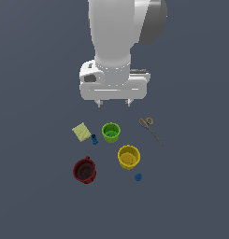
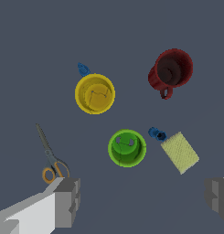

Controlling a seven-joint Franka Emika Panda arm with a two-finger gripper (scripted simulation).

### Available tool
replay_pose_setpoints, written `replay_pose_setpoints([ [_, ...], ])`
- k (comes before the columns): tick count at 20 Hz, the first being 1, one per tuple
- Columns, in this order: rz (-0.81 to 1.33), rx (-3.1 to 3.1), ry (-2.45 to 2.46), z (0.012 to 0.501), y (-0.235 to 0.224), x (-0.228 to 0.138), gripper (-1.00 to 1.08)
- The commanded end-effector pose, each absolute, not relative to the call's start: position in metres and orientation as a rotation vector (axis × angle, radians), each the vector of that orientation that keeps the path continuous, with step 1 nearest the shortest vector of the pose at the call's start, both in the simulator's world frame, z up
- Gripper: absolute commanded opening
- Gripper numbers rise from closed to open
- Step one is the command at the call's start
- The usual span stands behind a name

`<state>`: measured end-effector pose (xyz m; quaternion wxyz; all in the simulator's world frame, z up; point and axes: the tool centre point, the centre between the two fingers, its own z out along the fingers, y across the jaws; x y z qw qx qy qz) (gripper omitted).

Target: Pick up a designated object from a clutter of objects.

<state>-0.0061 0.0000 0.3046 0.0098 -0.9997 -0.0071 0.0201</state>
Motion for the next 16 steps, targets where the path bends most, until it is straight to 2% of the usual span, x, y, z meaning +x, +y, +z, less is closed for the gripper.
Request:
replay_pose_setpoints([
  [1, 0.063, -3.121, -0.022, 0.305, 0.0, -0.006, 0.28],
  [16, 0.061, -3.121, -0.134, 0.298, 0.016, -0.004, 0.28],
])
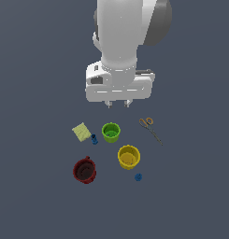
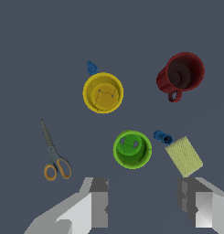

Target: Pick up a designated object from a clutter of objects.

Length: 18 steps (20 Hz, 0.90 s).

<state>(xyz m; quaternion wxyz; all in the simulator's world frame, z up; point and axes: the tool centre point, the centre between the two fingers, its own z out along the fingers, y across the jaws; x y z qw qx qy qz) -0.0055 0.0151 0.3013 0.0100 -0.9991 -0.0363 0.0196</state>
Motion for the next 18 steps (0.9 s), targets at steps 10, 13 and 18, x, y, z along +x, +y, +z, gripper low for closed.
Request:
replay_pose_setpoints([
  [10, 0.046, -3.136, -0.479, 0.253, 0.027, 0.016, 0.28],
  [13, 0.041, -3.125, -0.65, 0.231, 0.033, 0.024, 0.28],
  [18, 0.033, -3.069, -0.973, 0.189, 0.048, 0.035, 0.28],
])
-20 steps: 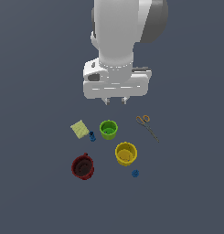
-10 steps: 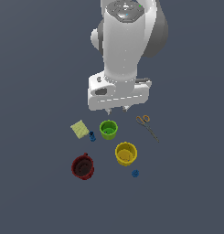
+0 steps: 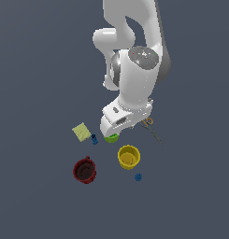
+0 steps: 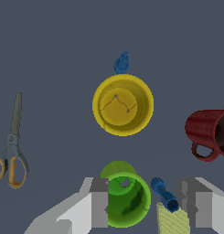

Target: Pick up a designated object from a clutter of objects.

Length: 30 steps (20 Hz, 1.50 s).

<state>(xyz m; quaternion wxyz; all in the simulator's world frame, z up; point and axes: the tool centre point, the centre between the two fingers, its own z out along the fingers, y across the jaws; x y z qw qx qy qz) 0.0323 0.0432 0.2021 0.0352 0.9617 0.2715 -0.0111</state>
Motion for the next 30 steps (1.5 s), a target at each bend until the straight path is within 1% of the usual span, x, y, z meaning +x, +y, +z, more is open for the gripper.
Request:
replay_pose_setpoints([
  [1, -0.03, 2.896, 0.984, 0.181, 0.051, 0.037, 0.28],
  [7, -0.021, 2.764, 1.274, 0.138, 0.07, 0.043, 0.28],
  [12, -0.015, 2.682, 1.43, 0.115, 0.081, 0.044, 0.28],
  [17, -0.011, 2.636, 1.51, 0.103, 0.087, 0.044, 0.28],
  [24, -0.012, 2.634, 1.516, 0.098, 0.088, 0.044, 0.28],
  [30, -0.01, 2.63, 1.523, 0.077, 0.086, 0.045, 0.28],
])
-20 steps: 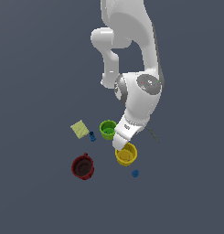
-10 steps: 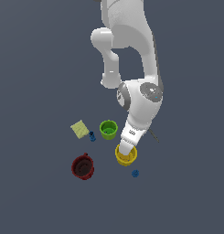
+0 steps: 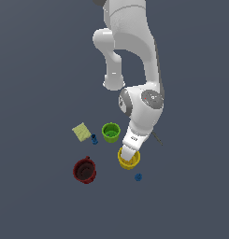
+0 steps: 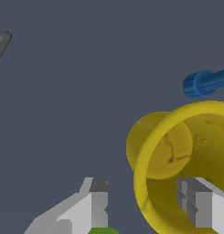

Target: Pick up a designated object from a clutter of objects.

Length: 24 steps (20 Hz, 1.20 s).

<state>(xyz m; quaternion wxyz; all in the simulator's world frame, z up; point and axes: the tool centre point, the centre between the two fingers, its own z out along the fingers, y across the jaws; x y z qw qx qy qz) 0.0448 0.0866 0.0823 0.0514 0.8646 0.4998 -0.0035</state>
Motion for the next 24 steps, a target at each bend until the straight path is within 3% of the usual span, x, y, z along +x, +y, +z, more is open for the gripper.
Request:
replay_pose_setpoints([
  [1, -0.01, 2.629, 1.524, 0.074, 0.086, 0.045, 0.28],
  [4, -0.01, 2.629, 1.525, 0.071, 0.086, 0.045, 0.28],
  [5, -0.01, 2.629, 1.525, 0.071, 0.086, 0.045, -1.0],
  [24, -0.006, 2.627, 1.525, 0.088, 0.073, 0.039, -1.0],
])
